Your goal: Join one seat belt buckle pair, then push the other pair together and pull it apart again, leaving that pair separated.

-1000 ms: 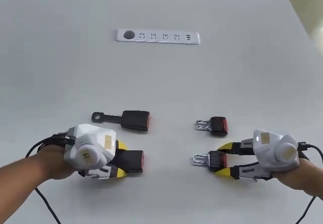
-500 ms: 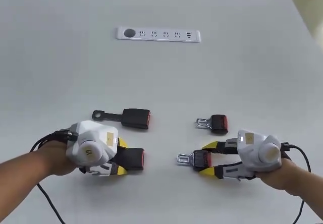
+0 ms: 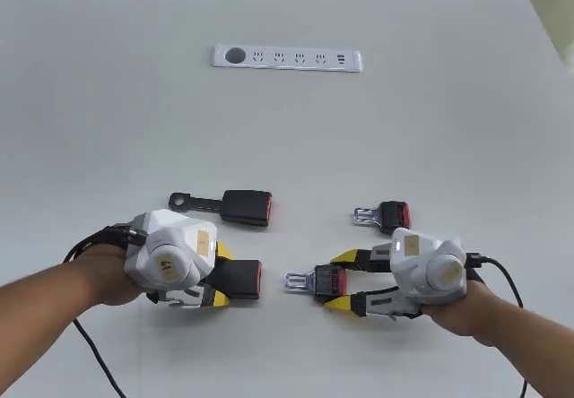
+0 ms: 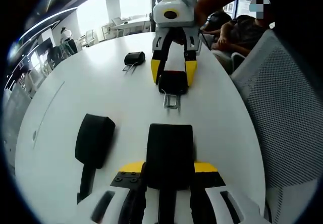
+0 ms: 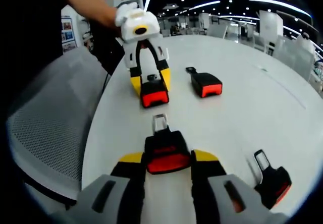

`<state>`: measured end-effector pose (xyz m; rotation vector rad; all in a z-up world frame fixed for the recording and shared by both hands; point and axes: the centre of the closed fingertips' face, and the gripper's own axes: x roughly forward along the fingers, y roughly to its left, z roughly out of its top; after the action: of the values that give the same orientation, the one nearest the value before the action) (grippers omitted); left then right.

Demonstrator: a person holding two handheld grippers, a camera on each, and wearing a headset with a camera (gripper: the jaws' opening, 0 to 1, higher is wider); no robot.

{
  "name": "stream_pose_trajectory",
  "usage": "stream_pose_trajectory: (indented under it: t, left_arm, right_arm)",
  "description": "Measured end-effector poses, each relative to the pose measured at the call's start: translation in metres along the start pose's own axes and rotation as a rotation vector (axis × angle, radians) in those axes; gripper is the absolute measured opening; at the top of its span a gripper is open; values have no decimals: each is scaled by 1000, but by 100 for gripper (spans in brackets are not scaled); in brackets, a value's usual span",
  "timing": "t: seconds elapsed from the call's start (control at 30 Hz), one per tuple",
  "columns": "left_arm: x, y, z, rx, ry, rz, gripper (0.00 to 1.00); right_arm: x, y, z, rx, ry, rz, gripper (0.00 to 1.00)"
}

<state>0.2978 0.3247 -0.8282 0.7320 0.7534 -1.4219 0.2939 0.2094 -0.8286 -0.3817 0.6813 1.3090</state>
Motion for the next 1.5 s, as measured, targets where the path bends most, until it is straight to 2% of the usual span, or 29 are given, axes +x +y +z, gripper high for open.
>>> stream_pose_trajectory:
  t: [0.17, 0.53, 0.9, 1.37, 1.5]
  left_arm:
    - [0, 0, 0, 5, 8, -5, 34]
    - [0, 0, 0, 1, 13, -7, 34]
    - [0, 0, -1, 6, 17, -10, 34]
    - [0, 1, -1, 18, 23, -14, 34]
    - [0, 1, -1, 32, 33, -22, 34]
  right_arm:
    - [8, 4, 10, -1, -21, 10, 35]
    - [19, 7, 21, -2, -27, 8, 35]
    - [29, 9, 29, -28, -10, 7, 35]
    - [36, 11, 32, 3, 1, -4, 34]
    - [45, 14, 40, 2, -1, -5, 34]
